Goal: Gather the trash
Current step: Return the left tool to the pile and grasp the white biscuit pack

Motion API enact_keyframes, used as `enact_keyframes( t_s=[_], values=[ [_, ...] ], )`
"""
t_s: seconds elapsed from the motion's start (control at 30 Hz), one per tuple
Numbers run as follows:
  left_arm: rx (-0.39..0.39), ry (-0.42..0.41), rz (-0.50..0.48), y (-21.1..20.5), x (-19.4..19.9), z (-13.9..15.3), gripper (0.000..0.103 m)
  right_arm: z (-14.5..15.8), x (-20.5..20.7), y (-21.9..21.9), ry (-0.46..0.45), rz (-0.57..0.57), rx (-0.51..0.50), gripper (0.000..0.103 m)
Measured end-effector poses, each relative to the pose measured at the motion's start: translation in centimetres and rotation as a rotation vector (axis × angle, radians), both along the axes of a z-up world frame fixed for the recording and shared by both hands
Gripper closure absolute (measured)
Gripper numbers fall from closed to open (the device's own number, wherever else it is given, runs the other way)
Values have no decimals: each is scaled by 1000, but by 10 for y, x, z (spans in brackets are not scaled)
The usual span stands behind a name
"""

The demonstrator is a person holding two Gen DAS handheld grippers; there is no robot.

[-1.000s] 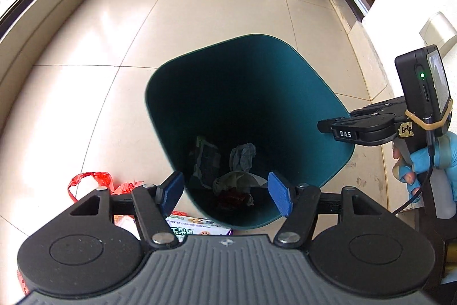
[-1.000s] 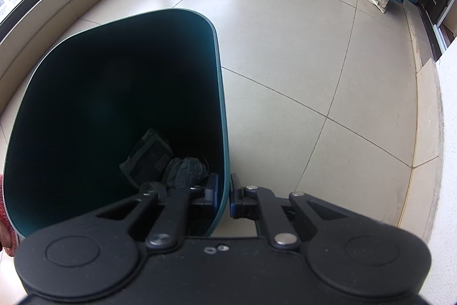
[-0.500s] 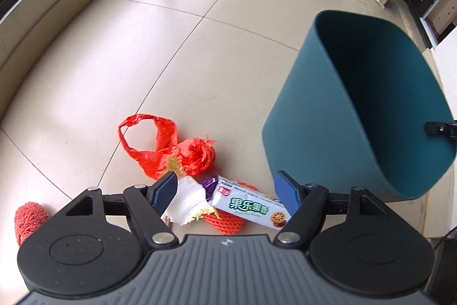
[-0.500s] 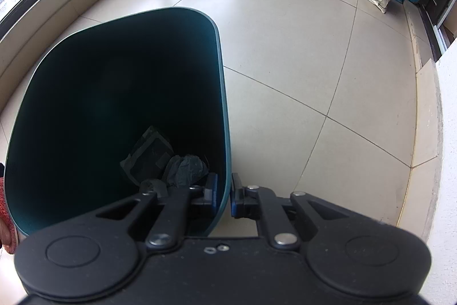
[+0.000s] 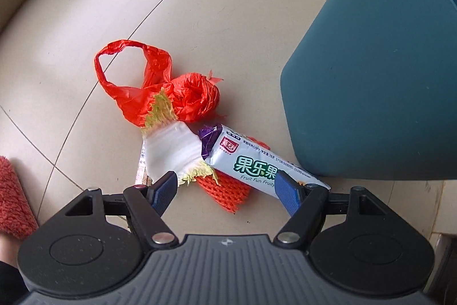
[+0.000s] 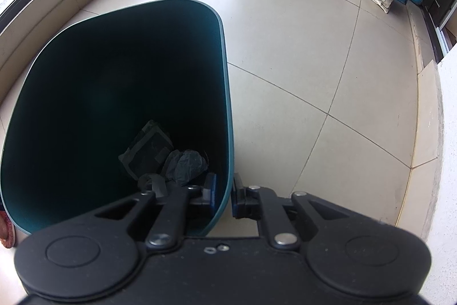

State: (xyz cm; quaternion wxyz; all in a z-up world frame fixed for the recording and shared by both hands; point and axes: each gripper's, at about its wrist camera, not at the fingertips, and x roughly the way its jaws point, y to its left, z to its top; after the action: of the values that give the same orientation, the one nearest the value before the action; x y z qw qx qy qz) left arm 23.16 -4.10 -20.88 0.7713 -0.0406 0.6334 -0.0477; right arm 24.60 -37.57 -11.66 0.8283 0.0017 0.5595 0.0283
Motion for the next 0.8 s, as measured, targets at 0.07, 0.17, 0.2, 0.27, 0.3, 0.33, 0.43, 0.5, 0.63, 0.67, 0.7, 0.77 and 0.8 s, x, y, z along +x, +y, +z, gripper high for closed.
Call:
enact_keyframes(
  t_s=[0.07, 0.17, 0.2, 0.27, 0.3, 0.33, 0.43, 0.5, 0.63, 0.67, 0.7, 0.77, 0.8],
  values=[
    [-28, 26, 77, -3, 4, -11, 29, 0, 0, -1, -1, -1, 4, 93],
    [-83, 37, 202, 1, 8, -26, 29, 0, -1, -4, -3, -2, 13, 94],
    [-117, 45, 250, 4, 9, -31, 29, 0, -1, -6, -3, -2, 18, 94],
    [-165, 61, 315, 7, 10, -39, 29, 0, -2, -8, -4, -2, 20, 94],
    [-183, 68, 345, 7, 10, -44, 29, 0, -2, -8, -5, -1, 21, 94],
    [-191, 69, 371, 8, 10, -48, 29, 0, -2, -9, -4, -3, 22, 94],
    [-190, 87, 476, 14, 13, -60, 29, -1, -2, -11, -4, -4, 21, 94],
    [-218, 118, 549, 20, 16, -72, 29, -2, -2, -10, -4, -3, 17, 94],
    [-219, 160, 584, 11, 20, -87, 29, -5, -2, -6, 2, -2, 7, 94],
    [-215, 170, 581, 7, 21, -90, 29, -6, -1, -5, 4, -2, 5, 94],
    [-211, 179, 578, 4, 21, -94, 29, -6, -1, -4, 6, -1, 3, 94],
    [-204, 193, 573, 0, 23, -99, 29, -8, 0, 0, 8, 1, -2, 94],
    [-200, 201, 571, 0, 24, -101, 29, -8, 0, 0, 8, 1, -3, 94]
  ],
)
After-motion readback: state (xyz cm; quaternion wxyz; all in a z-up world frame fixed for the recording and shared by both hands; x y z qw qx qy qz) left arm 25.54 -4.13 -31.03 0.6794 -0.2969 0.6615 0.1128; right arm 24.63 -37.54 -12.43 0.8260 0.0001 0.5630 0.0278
